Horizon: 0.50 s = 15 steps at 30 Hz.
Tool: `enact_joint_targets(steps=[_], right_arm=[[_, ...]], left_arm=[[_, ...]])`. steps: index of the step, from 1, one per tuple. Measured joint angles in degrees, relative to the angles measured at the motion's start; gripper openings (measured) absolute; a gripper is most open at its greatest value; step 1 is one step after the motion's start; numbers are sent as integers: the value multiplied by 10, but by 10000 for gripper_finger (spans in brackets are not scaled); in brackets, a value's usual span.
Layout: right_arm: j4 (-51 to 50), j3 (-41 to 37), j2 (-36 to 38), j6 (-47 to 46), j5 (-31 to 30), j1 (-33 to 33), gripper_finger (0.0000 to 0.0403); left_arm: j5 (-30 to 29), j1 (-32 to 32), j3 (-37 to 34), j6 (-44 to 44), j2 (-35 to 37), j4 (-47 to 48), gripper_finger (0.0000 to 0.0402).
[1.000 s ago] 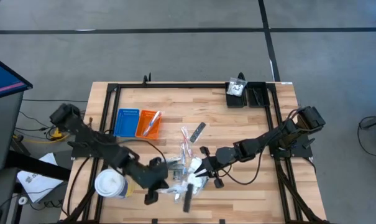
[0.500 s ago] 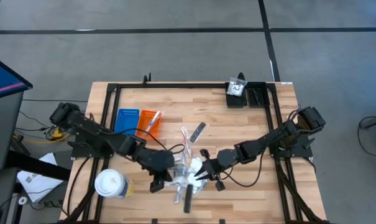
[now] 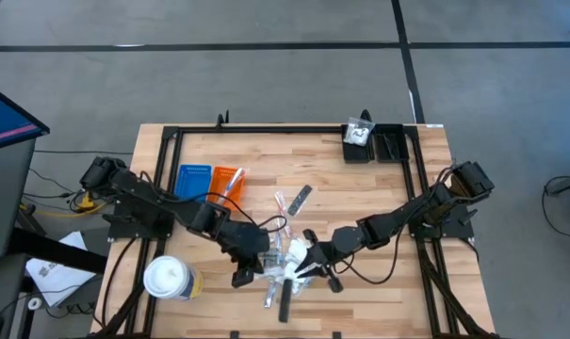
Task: Pick & Place Travel size toiletries
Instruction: Put the cotton pack into the left black bin
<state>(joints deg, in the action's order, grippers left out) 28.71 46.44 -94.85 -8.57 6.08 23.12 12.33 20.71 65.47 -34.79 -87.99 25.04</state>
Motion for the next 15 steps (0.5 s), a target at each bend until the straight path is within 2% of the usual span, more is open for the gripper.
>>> enact_joint_targets(steps=[3,9,15], right_arm=[[-3,0,0,-7,29,3,65],[18,0,0,19,26,17,65],[21,14,0,53,-93,-1,65]], left_arm=[[1,-5,0,0,0,-1,1],[1,-10,0,6,0,-4,1],[5,-27,0,16,0,-7,1]])
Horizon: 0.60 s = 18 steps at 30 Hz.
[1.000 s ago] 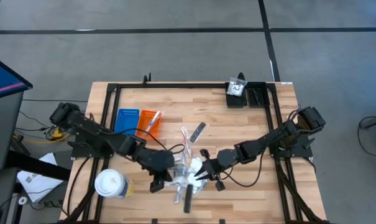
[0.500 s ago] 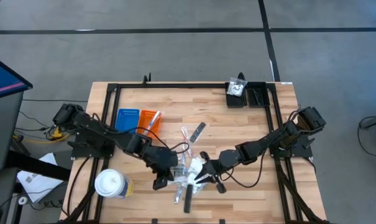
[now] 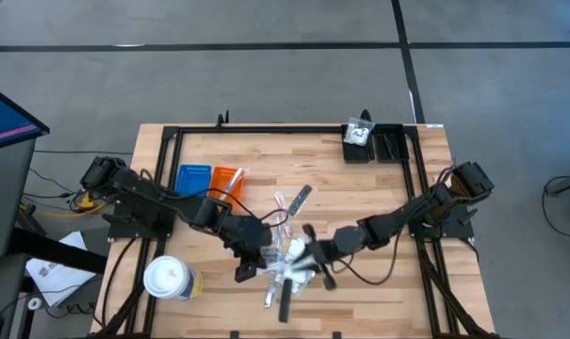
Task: Pick & Place Travel size toiletries
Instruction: Put the cotton pack into the left black bin
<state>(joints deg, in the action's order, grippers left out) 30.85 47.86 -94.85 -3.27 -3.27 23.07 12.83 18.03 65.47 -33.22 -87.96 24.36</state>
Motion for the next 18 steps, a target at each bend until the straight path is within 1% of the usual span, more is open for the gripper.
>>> enact_joint_targets(steps=[1,4,6,8,11,14,16,18], right_arm=[[-12,8,0,3,-11,-4,67],[-80,43,0,3,-13,-15,86],[-131,68,0,4,-13,-15,110],[-158,86,0,5,-18,-15,142],[-161,97,0,12,-44,-10,195],[-168,99,0,17,-56,-11,240],[-177,98,0,6,-58,-11,259],[-185,98,0,-1,-59,-11,268]], left_arm=[[3,-4,0,1,0,0,1],[10,-13,0,8,-7,2,1],[19,-20,1,13,-15,-5,1],[30,-27,0,14,-22,2,1],[40,-38,0,17,-32,-4,1],[43,-44,0,28,-39,-7,1],[43,-48,0,34,-40,-20,1],[43,-52,0,39,-40,-36,1]])
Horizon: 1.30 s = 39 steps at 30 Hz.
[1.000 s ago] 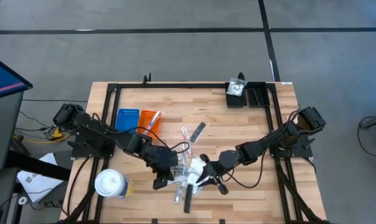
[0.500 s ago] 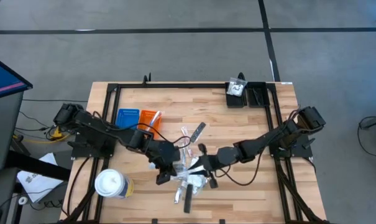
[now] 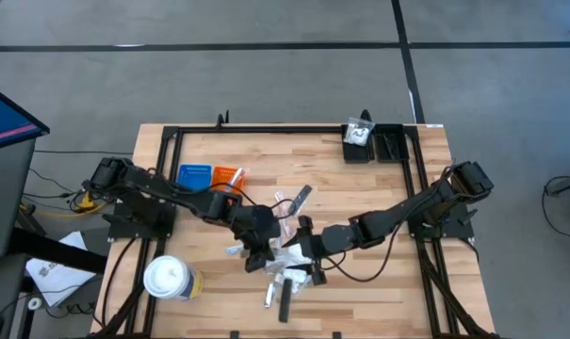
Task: Pick & Place Travel size toiletries
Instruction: Put the cotton pack into the left black bin
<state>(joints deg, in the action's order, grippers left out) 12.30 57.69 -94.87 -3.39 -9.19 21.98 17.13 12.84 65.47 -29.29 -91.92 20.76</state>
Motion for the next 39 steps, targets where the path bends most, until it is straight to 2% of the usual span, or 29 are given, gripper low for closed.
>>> enact_joint_targets(steps=[9,19,24,32,39], right_arm=[[-5,0,0,-24,-27,-5,270],[-21,0,-1,-42,-29,-12,262],[-21,0,-1,-42,-29,-13,199],[-47,0,-1,-37,-26,-15,19],[-51,0,-1,-34,-27,-19,4]], left_arm=[[2,-17,0,15,0,-34,1],[2,-24,0,25,0,-46,1],[1,-24,0,25,0,-47,1],[-2,-24,0,37,0,-48,1],[-16,-19,0,69,0,-61,10]])
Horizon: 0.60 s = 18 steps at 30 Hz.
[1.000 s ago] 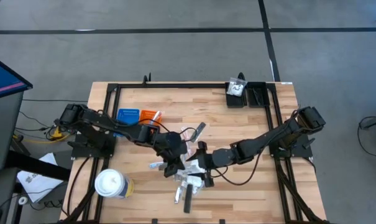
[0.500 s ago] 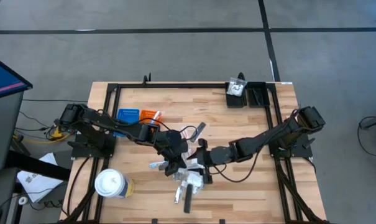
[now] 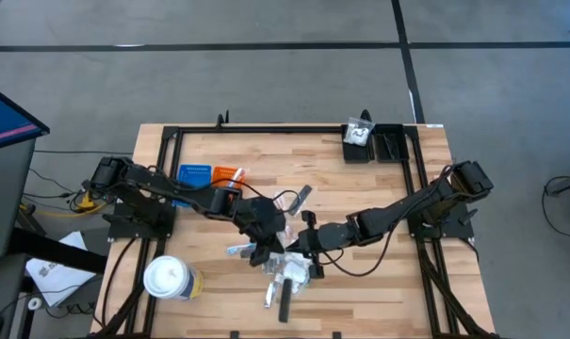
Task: Pick & Place Travel size toiletries
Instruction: Put the cotton pack into the left black bin
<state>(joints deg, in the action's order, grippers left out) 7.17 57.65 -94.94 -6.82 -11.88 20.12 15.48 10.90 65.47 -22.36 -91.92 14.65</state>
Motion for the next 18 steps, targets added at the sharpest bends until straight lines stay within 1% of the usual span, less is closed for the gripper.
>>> enact_joint_targets(steps=[5,7,10,12,14,16,18], right_arm=[[-11,0,13,2,-2,0,2],[-24,-1,25,-1,-2,-1,2],[-60,-1,54,-2,-14,-4,1],[-110,0,86,-10,-57,-9,1],[-177,-1,130,-23,-125,-17,1],[-256,0,176,-38,-191,-32,1],[-314,0,222,-43,-224,-56,1]], left_arm=[[-28,13,0,39,19,-14,52],[-55,19,0,66,41,-14,73],[-111,34,0,125,86,-31,97],[-164,51,-1,169,122,-55,107],[-203,69,-12,211,156,-96,113],[-217,86,-36,242,189,-135,116],[-216,99,-67,266,216,-178,117]])
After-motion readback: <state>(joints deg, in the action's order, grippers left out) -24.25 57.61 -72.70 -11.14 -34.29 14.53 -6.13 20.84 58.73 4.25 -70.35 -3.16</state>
